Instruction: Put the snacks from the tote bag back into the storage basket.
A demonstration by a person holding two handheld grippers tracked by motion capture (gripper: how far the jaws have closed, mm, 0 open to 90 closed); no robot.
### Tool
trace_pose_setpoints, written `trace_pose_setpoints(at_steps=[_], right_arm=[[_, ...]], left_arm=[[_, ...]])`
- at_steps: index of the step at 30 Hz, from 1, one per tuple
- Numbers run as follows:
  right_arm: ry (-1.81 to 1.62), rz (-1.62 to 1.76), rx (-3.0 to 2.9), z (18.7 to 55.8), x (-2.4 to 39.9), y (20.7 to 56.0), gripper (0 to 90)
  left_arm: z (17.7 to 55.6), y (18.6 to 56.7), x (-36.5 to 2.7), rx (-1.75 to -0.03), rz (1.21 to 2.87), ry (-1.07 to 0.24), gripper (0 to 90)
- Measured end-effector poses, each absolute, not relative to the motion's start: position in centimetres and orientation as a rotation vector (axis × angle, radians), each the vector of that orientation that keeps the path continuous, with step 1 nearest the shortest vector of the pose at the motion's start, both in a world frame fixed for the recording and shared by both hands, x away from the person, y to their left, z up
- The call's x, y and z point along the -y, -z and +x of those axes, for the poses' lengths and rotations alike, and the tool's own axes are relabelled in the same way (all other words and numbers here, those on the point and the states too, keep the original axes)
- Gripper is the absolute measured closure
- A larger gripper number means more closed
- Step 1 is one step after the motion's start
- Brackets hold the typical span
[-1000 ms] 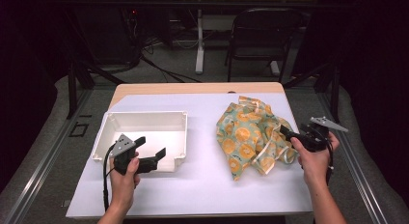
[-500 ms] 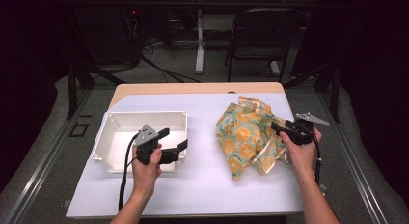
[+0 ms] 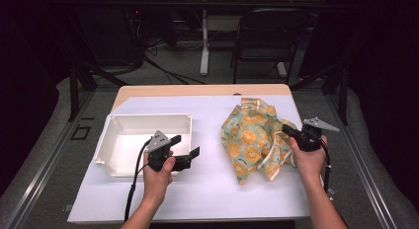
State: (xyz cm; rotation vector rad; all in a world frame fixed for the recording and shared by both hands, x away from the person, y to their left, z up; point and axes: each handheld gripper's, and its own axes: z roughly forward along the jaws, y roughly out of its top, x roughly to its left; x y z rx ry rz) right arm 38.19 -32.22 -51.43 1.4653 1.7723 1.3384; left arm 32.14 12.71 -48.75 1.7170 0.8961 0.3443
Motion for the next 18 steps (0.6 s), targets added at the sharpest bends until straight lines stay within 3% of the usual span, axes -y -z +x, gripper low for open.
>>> trace_pose_setpoints(at_steps=[18], right_arm=[[-1.444, 1.322, -1.764, 34.0, 28.2, 48.2, 90.0]], left_arm=[[31.7, 48.7, -12.2, -0.888, 1.725, -0.360, 16.4]])
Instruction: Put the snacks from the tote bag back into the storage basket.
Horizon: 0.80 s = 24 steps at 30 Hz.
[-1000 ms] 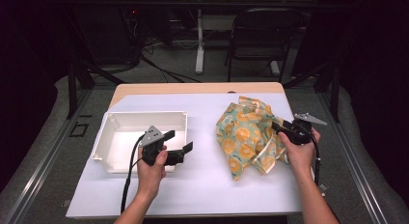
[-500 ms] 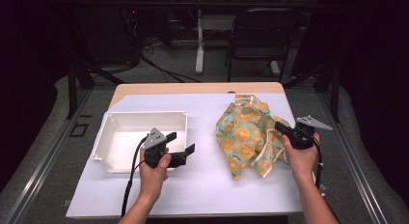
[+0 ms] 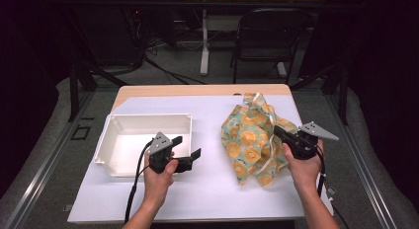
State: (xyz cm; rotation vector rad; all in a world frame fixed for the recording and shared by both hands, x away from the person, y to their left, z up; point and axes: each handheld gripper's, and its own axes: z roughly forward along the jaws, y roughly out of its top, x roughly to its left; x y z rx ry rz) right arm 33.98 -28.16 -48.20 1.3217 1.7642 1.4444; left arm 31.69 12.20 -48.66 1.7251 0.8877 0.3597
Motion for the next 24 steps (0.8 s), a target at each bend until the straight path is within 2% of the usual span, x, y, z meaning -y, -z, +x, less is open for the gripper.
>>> trace_pose_setpoints(at_steps=[17, 21, 24], right_arm=[[-1.485, 1.203, -1.854, 31.7, 24.0, 47.5, 90.0], [-1.442, 1.206, -1.798, 31.7, 24.4, 47.2, 90.0], [-1.393, 1.232, -1.750, 32.3, 25.8, 47.1, 83.5]], left_arm=[[31.9, 47.5, -10.8, -0.847, 1.722, -0.360, 16.6], [31.9, 47.5, -10.6, -0.841, 1.729, -0.355, 16.5], [31.9, 47.6, -10.6, -0.841, 1.736, -0.359, 16.4]])
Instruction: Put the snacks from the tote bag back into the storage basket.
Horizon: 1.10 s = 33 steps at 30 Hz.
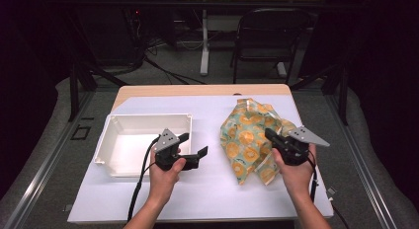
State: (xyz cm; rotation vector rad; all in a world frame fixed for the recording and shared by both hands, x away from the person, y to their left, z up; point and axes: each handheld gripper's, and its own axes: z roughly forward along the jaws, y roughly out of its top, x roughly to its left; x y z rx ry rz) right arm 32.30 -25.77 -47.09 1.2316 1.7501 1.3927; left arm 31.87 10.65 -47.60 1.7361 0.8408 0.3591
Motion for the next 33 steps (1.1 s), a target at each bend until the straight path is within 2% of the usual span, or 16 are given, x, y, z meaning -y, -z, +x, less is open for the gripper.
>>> trace_pose_setpoints(at_steps=[1, 3, 4, 5, 6, 8, 10, 13, 14, 15, 17, 18, 33], right_arm=[[-1.387, 1.274, -1.718, 33.0, 27.4, 47.2, 73.9], [-1.354, 1.320, -1.673, 33.7, 28.8, 47.5, 61.8], [-1.354, 1.320, -1.673, 33.7, 28.8, 47.5, 61.8], [-1.351, 1.361, -1.656, 34.6, 29.7, 48.0, 46.0], [-1.354, 1.386, -1.665, 35.2, 30.1, 48.2, 40.2], [-1.375, 1.433, -1.702, 36.4, 30.4, 48.8, 32.7], [-1.376, 1.476, -1.722, 37.5, 30.3, 49.4, 30.4], [-1.378, 1.513, -1.749, 38.4, 30.2, 50.1, 35.0], [-1.373, 1.527, -1.756, 38.7, 30.2, 50.3, 47.1], [-1.388, 1.535, -1.737, 38.8, 29.9, 50.6, 70.9], [-1.402, 1.508, -1.755, 38.4, 29.7, 50.4, 85.0], [-1.408, 1.488, -1.758, 38.2, 29.5, 50.2, 88.1], [-1.450, 1.195, -1.813, 32.6, 24.2, 46.9, 90.0]], left_arm=[[31.9, 47.7, -10.8, -0.851, 1.735, -0.359, 16.3], [32.0, 47.8, -10.9, -0.856, 1.737, -0.362, 16.3], [32.0, 47.8, -10.9, -0.856, 1.737, -0.362, 16.3], [32.0, 47.9, -10.9, -0.860, 1.738, -0.361, 16.3], [32.1, 47.9, -10.9, -0.861, 1.739, -0.361, 16.3], [32.1, 48.0, -10.9, -0.862, 1.737, -0.357, 16.3], [32.1, 48.1, -10.7, -0.858, 1.744, -0.353, 16.3], [32.1, 48.2, -10.6, -0.854, 1.746, -0.348, 16.3], [32.1, 48.2, -10.6, -0.855, 1.746, -0.347, 16.3], [32.1, 48.2, -10.6, -0.855, 1.746, -0.345, 16.3], [32.1, 48.2, -10.6, -0.857, 1.744, -0.343, 16.3], [32.1, 48.2, -10.6, -0.859, 1.741, -0.341, 16.3], [32.1, 47.2, -8.4, -0.806, 1.731, -0.307, 16.4]])
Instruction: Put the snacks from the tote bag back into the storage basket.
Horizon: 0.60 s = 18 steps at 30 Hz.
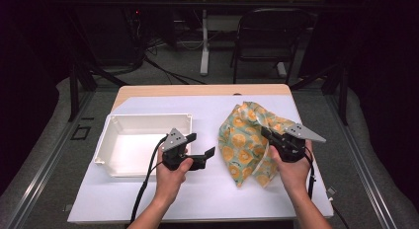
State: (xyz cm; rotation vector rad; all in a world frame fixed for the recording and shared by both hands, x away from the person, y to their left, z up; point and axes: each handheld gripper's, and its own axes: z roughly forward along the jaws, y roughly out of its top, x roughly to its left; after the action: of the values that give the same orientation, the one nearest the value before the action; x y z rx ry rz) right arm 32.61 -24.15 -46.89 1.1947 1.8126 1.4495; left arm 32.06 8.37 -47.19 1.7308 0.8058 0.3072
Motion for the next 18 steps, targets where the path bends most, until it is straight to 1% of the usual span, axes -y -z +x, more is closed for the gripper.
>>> trace_pose_setpoints(at_steps=[5, 13, 18], right_arm=[[-1.466, 1.139, -1.834, 31.4, 22.0, 47.1, 90.0], [-1.458, 1.129, -1.867, 30.9, 20.2, 48.1, 89.9], [-1.453, 1.124, -1.883, 30.7, 19.6, 48.7, 89.8]], left_arm=[[32.4, 46.4, -6.7, -0.776, 1.714, -0.277, 16.0], [33.0, 45.3, -3.6, -0.740, 1.711, -0.248, 16.1], [33.4, 44.9, -2.6, -0.738, 1.708, -0.244, 17.2]])
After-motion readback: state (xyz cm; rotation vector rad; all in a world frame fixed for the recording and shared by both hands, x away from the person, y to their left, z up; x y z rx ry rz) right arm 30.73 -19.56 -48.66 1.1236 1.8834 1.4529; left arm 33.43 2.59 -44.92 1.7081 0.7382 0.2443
